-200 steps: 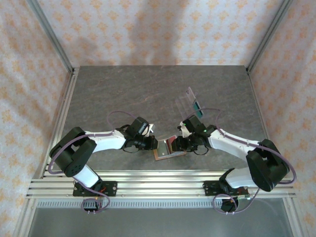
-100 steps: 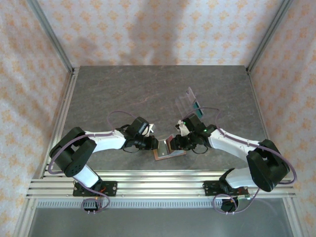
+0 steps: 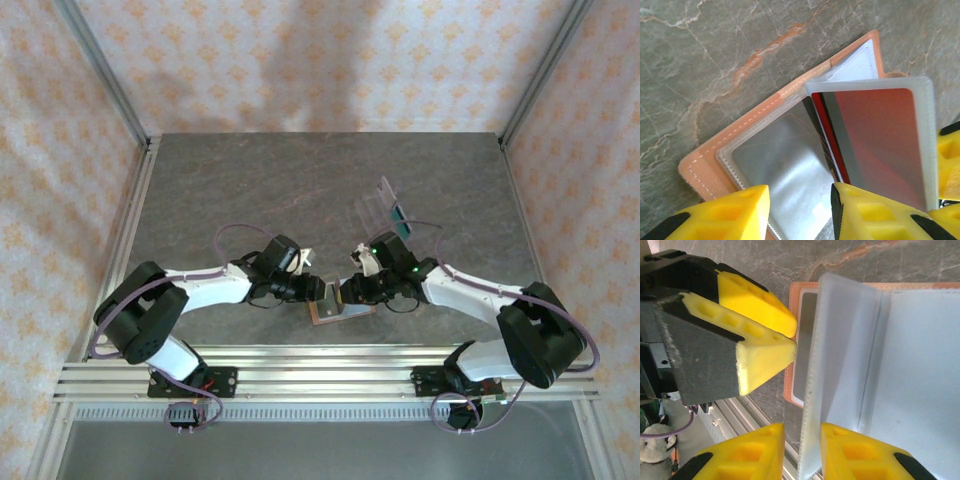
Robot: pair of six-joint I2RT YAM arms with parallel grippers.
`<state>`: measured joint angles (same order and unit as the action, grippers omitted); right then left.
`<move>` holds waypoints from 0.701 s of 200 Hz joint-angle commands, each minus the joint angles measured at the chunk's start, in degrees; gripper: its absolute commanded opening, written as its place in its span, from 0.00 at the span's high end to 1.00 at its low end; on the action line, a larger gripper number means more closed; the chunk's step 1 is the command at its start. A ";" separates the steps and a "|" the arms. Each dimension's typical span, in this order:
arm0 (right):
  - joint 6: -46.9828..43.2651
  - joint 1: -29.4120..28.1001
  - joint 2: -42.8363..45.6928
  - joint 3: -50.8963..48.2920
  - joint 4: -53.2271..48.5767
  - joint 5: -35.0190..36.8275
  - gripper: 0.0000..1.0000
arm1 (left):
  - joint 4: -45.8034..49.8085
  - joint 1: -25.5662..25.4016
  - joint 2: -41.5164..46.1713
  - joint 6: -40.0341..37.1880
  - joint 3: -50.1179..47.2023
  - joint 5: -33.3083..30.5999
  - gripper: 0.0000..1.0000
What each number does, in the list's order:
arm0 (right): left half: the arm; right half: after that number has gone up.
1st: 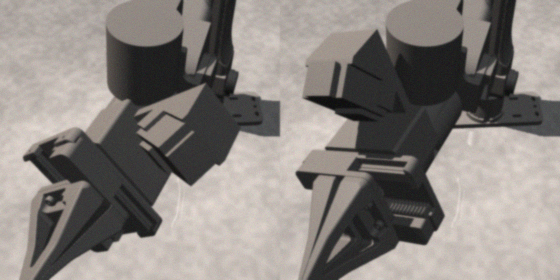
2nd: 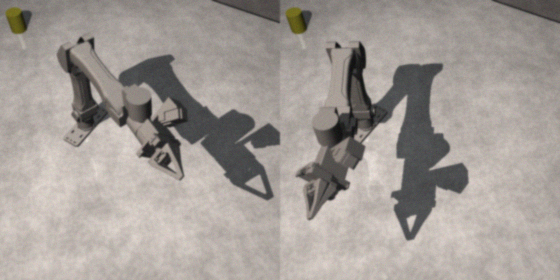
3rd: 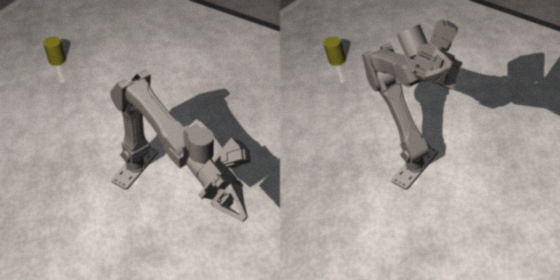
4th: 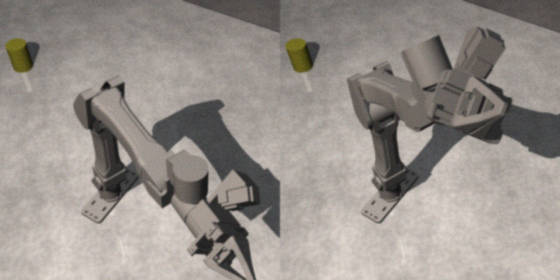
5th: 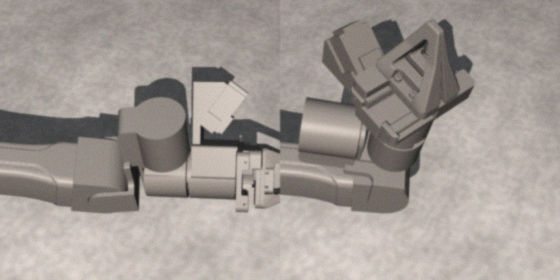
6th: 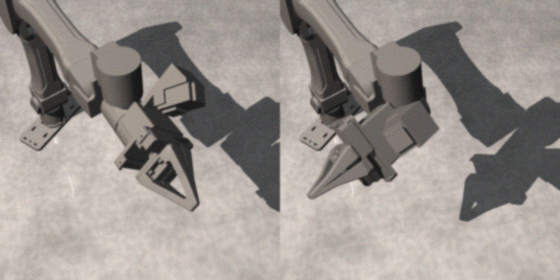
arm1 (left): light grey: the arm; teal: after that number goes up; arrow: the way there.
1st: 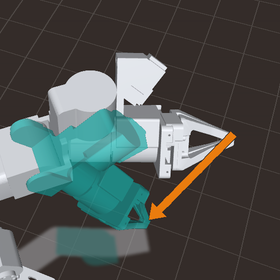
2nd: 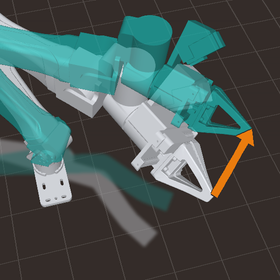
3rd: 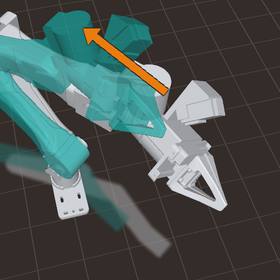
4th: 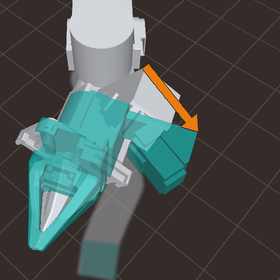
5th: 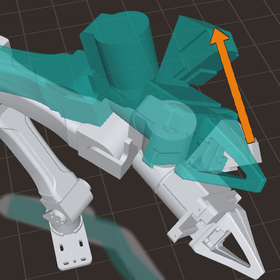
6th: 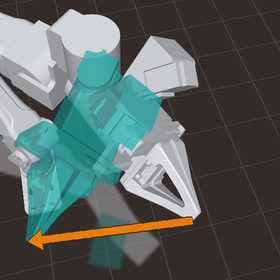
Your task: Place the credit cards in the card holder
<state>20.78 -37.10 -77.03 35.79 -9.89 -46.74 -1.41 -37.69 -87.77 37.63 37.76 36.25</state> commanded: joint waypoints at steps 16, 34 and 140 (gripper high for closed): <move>0.89 -0.43 -0.70 -1.05 4.09 -1.79 0.76 | -2.34 0.69 2.87 2.08 -1.08 0.90 0.60; 1.52 -0.58 -1.31 -1.97 6.47 -2.98 0.79 | -3.86 0.68 4.01 3.33 -1.71 -0.29 0.56; 2.30 -1.57 -5.14 -3.28 9.89 -2.57 0.70 | -8.11 0.69 0.99 5.14 -0.90 0.40 0.55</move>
<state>23.38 -38.37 -81.91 33.30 -0.56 -49.98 -7.77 -37.36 -85.17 42.24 36.25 35.99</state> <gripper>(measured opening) 0.277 0.457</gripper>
